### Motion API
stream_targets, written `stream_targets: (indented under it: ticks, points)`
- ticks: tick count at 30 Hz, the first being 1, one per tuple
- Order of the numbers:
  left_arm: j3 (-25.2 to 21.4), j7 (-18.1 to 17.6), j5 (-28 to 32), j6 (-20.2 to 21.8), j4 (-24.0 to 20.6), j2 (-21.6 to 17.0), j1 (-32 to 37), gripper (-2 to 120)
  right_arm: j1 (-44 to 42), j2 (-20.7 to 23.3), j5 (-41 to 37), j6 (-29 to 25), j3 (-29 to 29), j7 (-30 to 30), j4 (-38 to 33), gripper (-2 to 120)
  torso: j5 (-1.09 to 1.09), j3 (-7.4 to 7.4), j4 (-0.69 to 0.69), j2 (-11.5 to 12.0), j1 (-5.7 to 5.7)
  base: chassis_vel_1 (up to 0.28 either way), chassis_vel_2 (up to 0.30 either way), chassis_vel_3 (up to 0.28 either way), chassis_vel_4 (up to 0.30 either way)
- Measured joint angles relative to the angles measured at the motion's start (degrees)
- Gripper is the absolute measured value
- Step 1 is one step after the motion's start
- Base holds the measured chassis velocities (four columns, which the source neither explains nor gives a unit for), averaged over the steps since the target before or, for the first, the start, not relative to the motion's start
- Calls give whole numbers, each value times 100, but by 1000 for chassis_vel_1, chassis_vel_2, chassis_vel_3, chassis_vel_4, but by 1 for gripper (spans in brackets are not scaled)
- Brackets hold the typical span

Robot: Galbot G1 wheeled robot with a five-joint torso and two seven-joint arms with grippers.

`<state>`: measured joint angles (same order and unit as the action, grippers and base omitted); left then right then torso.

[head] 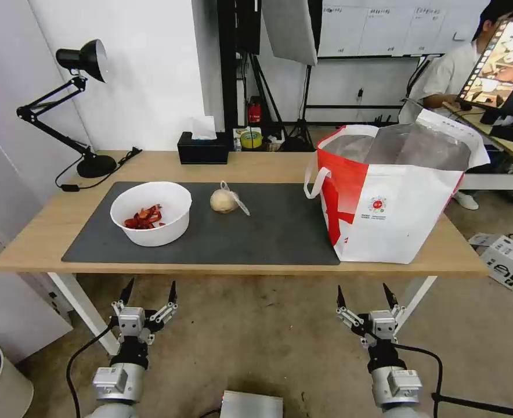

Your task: Pick up the trash from the table and place it into the takeout bag.

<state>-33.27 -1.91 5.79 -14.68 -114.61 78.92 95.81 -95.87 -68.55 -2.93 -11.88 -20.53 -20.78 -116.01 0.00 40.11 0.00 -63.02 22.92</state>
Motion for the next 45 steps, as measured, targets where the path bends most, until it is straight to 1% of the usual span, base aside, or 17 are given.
stream_targets:
  ticks: [14, 31, 35, 37, 40, 45]
  points:
    - [15, 15, 30, -25, 121, -111, -62, 100, 9, -78, -5, 35, -16, -5, -22, 100, 0, 0, 0, 0, 0, 0, 0, 0, 0]
    - [95, 25, 43, -113, 431, -239, -336, 100, 81, -140, -35, 243, 112, -8, -114, 100, 0, 0, 0, 0, 0, 0, 0, 0, 0]
    - [165, 32, 50, -113, 529, -312, -446, 100, 133, -132, -123, 357, 132, -25, -217, 100, 0, 0, -1, 0, 0, 0, 0, 0, 0]
    - [168, 41, 62, -115, 569, -329, -455, 100, 307, -60, -214, 491, 189, -34, -243, 100, 0, 0, 1, 0, 0, 0, 0, 0, 0]
    - [157, 41, 69, -119, 577, -332, -455, 100, 429, 5, -321, 598, 254, -39, -262, 100, 0, 0, 0, 0, 0, 0, 0, 0, 0]
    - [118, 42, 93, -121, 575, -348, -454, 100, 869, 216, -634, 952, 456, -138, -310, 100, 0, 0, 1, 0, 0, 0, 0, 0, 0]
